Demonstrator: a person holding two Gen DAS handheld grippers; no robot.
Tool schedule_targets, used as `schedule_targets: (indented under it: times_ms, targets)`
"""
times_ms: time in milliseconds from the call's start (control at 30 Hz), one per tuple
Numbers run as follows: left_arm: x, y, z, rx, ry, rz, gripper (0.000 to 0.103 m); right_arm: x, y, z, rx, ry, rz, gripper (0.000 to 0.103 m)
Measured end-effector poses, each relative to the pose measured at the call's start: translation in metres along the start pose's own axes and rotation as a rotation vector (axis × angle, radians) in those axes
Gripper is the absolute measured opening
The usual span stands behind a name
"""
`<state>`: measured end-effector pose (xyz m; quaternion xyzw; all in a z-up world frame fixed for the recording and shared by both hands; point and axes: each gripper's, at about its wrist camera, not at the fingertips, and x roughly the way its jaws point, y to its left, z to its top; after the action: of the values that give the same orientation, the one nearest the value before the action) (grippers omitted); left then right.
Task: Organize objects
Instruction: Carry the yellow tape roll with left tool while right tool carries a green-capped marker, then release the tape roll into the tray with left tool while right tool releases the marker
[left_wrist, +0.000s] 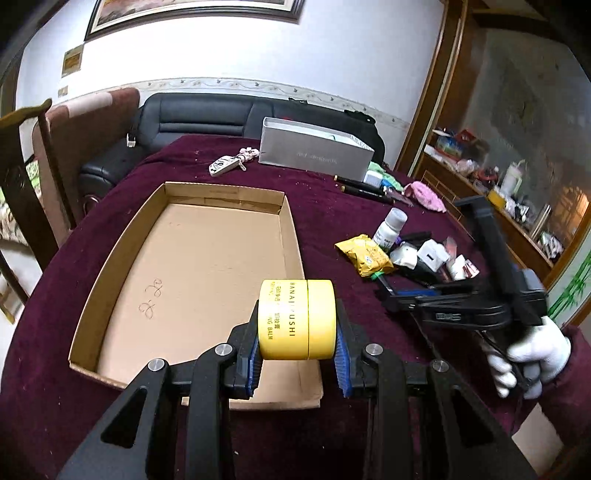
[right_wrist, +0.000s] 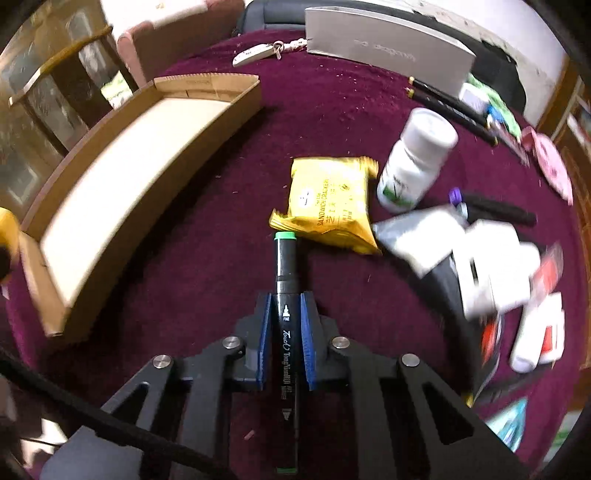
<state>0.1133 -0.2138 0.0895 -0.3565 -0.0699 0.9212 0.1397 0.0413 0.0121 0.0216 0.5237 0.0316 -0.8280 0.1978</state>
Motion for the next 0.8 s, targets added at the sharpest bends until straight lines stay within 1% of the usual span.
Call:
schedule_targets:
  times_ms: [67,133,200,333,433,467,533,567,667,733,800]
  targets:
    - [-0.006,0.003,0.002,-0.008,0.000,-0.015,0.028,-0.018,0.005,0.002,0.031,-0.028,0.047,0.013]
    - [-0.016,0.002,0.007,0.008,-0.018,-0.005,0.028,-0.041,0.009,0.000,0.064,-0.068,0.115,0.013]
    - [-0.026,0.003,0.016,0.021,-0.036,0.001,0.028,-0.059,0.018,0.009,0.082,-0.096,0.185,0.013]
    - [-0.037,0.006,0.031,0.052,-0.067,0.028,0.028,-0.061,0.049,0.037,0.059,-0.117,0.264,0.013]
    - [-0.029,0.011,0.043,0.073,-0.075,0.069,0.028,-0.056,0.067,0.058,0.036,-0.121,0.275,0.013]
    - [-0.025,0.014,0.045,0.077,-0.074,0.080,0.028,-0.053,0.074,0.067,0.024,-0.132,0.264,0.013]
    - [-0.011,0.025,0.052,0.065,-0.065,0.090,0.028,-0.049,0.085,0.076,0.018,-0.129,0.270,0.013]
    - [0.000,0.032,0.056,0.047,-0.052,0.089,0.028,-0.045,0.089,0.081,0.012,-0.122,0.269,0.013]
    - [0.034,0.052,0.065,0.000,-0.011,0.100,0.028,-0.019,0.097,0.103,-0.002,-0.096,0.221,0.013]
    - [0.057,0.063,0.069,-0.022,0.024,0.110,0.028,0.010,0.095,0.120,0.023,-0.059,0.195,0.013]
    - [0.086,0.074,0.075,-0.041,0.072,0.122,0.028,0.028,0.086,0.133,0.057,-0.048,0.187,0.014]
